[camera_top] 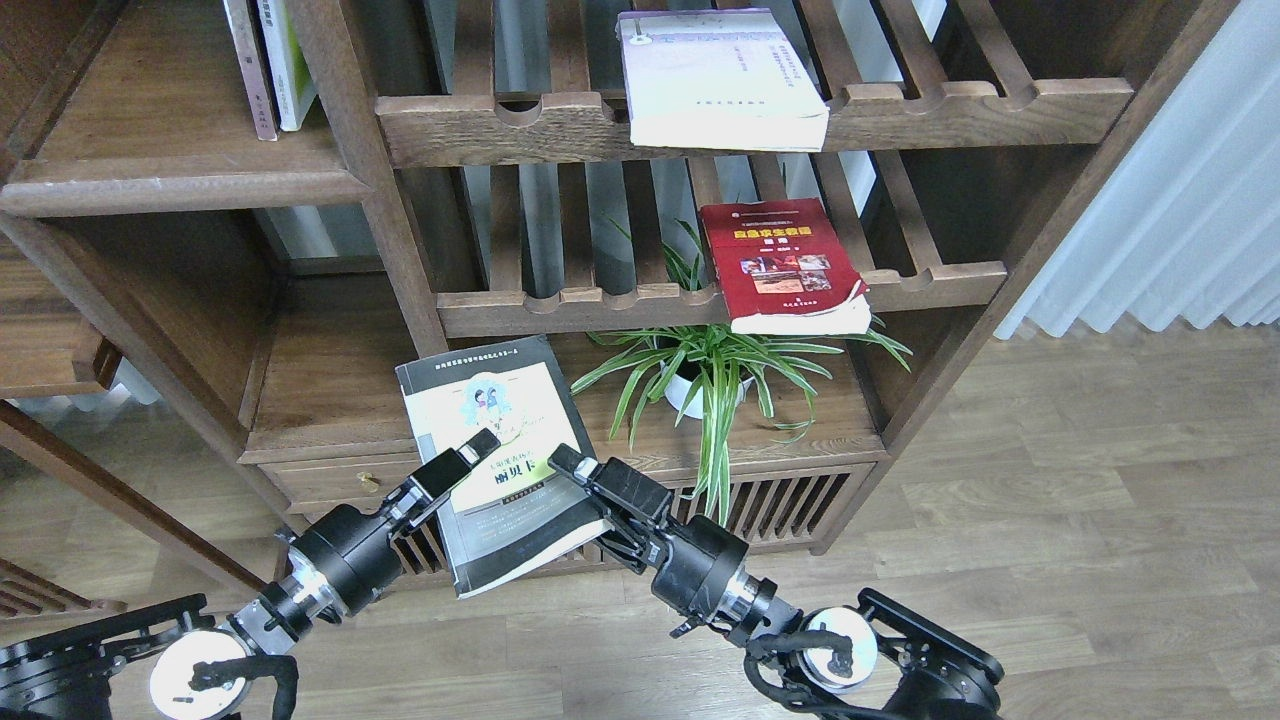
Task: Organize books on shelf
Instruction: 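Hold the grey-green book between both grippers and pass it to left, then lift the grey-green book with the left gripper onto the upper shelf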
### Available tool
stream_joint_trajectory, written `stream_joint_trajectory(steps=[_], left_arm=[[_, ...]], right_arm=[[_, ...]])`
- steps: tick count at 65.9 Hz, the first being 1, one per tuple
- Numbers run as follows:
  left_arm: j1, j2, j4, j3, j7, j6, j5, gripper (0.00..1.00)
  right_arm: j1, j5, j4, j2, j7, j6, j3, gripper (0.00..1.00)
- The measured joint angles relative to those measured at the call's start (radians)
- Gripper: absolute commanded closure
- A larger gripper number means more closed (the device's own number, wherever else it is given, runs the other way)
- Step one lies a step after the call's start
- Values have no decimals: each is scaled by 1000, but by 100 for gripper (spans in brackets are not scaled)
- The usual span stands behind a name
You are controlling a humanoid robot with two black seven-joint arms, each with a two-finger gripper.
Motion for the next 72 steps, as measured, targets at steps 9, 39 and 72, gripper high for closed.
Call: stream_joint_trajectory(steps=[9,39,72], left_arm=[[0,6,-14,-29,-2,0,0,96],[-8,-43,-82,-140,-3,1,65,99],[-133,-49,-85,-224,-2,1,116,100]], right_arm=[[-14,0,-14,-7,18,-15,61,8],[-38,-37,-30,11,72,-194,201,3],[-28,-95,-49,18,117,-275,204,2]])
